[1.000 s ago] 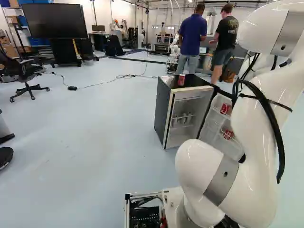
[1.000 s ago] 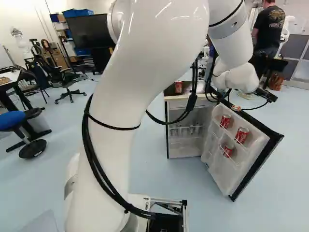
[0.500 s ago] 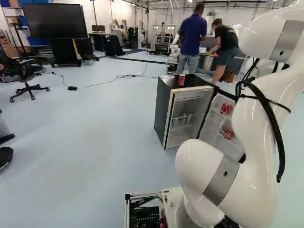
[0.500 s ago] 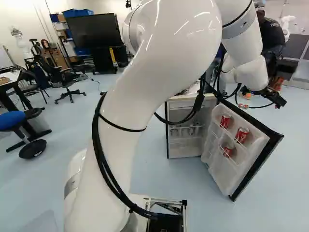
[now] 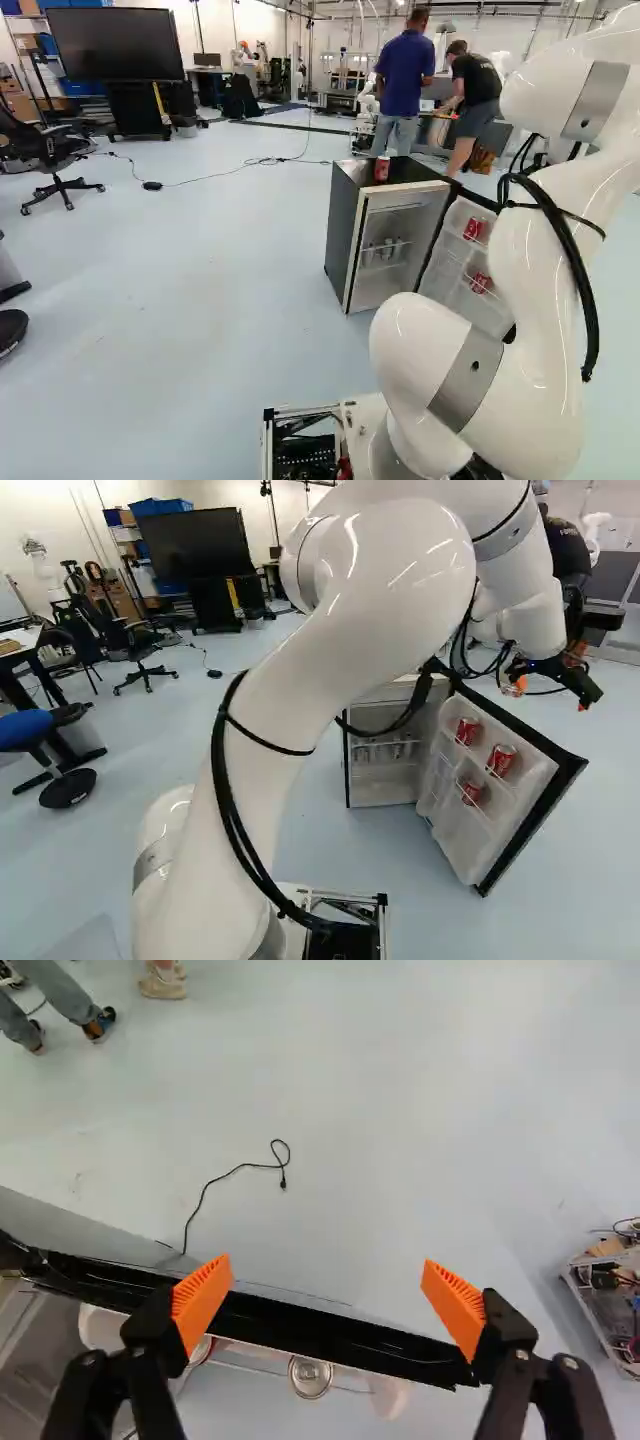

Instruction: Grab a drink from the fridge

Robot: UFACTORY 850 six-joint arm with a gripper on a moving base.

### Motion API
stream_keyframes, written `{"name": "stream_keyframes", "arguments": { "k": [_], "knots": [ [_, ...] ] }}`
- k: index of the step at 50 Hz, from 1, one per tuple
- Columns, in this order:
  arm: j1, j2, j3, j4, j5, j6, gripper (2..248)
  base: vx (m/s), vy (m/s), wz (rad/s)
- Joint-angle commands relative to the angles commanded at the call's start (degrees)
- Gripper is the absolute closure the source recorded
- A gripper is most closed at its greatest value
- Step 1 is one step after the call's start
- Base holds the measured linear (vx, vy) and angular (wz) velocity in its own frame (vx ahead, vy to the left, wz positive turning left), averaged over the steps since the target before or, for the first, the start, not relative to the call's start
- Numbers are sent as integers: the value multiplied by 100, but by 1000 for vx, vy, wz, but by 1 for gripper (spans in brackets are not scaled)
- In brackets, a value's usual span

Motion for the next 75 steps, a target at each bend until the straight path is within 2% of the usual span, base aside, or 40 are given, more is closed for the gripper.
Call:
{"name": "stream_keyframes", "arguments": {
  "k": [26,38,54,75],
  "knots": [
    [71,-887,-1107,0,-1549,0,3,0,0,0],
    [108,-1210,-1581,0,-1759,0,3,0,0,0],
    [115,-1272,-1675,0,-1823,0,3,0,0,0],
    [115,-1273,-1676,0,-2386,0,3,0,0,0]
  ]
}}
